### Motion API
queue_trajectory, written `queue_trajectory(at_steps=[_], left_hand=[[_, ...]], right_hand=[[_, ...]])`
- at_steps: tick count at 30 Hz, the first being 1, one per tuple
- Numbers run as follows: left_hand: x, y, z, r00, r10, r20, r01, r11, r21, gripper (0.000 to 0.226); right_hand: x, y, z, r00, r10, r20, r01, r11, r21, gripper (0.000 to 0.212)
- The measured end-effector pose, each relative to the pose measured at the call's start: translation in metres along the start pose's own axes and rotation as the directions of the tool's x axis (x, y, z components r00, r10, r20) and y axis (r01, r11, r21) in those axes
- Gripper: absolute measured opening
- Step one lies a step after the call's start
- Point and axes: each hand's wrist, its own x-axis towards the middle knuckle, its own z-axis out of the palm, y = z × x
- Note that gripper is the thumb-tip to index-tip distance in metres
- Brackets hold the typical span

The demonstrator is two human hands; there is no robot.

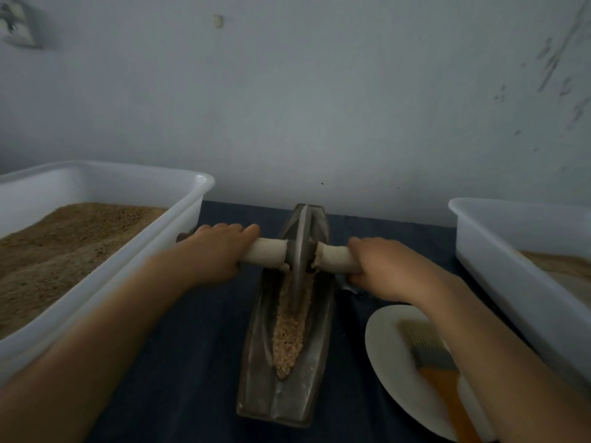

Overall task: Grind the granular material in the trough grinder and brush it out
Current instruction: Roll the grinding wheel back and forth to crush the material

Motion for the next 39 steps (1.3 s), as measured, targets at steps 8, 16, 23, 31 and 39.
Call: queue_trajectory(at_steps=[8,16,23,31,39], left_hand=[[-0.032,0.007,-0.039,0.893,0.086,0.441,-0.039,0.993,-0.116,0.030],[-0.017,0.004,-0.025,0.928,0.039,0.371,0.027,0.985,-0.172,0.031],[0.010,0.002,0.015,0.981,-0.060,-0.184,0.066,0.998,0.024,0.036],[0.006,0.001,0.010,0.990,-0.035,-0.136,0.038,0.999,0.018,0.038],[-0.026,0.007,-0.034,0.920,0.079,0.385,-0.038,0.993,-0.114,0.032]], right_hand=[[-0.035,-0.014,-0.034,0.923,-0.081,0.377,0.030,0.990,0.141,0.028],[-0.020,-0.012,-0.025,0.966,-0.036,0.257,0.006,0.993,0.118,0.026],[0.009,0.006,0.008,0.994,0.029,-0.101,-0.031,0.999,-0.013,0.018],[0.004,0.001,0.009,0.989,0.001,-0.149,-0.013,0.997,-0.079,0.018],[-0.030,-0.013,-0.029,0.938,-0.063,0.341,0.021,0.992,0.125,0.027]])
